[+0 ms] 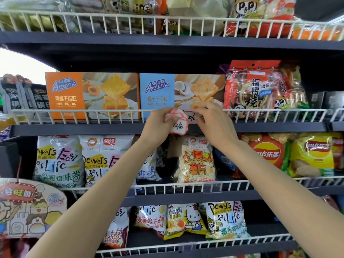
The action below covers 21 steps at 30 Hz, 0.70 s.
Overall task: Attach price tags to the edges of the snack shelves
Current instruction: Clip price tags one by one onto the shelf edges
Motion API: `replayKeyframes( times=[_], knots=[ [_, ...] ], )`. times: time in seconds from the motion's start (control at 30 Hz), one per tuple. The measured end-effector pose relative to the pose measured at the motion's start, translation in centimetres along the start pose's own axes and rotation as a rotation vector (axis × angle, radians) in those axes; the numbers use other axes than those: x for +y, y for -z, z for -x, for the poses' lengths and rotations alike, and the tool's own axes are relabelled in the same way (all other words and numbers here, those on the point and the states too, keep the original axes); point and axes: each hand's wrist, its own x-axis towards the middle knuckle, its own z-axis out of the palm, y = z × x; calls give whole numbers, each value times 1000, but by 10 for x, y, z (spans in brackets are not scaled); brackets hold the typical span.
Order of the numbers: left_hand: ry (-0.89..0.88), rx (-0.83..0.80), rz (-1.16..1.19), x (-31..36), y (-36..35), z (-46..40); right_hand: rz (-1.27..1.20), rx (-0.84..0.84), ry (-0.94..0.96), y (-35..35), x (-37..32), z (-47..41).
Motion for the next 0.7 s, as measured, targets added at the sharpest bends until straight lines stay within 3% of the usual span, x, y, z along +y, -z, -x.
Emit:
replayKeyframes(
  times=[0.1, 0.2, 0.47, 0.7],
  knots=[
    [-27, 86, 20, 4, -15, 1, -379, -4, -147, 13, 3, 5],
    [-48, 69, 127, 17, -44, 8, -645, -20, -257, 29, 12, 18],
    [-20, -2, 382, 70, -157, 13, -632, 61, -464, 77, 109, 66],
    [88, 89, 466, 120, -277, 10, -617, 21, -446, 128, 218, 96]
  ],
)
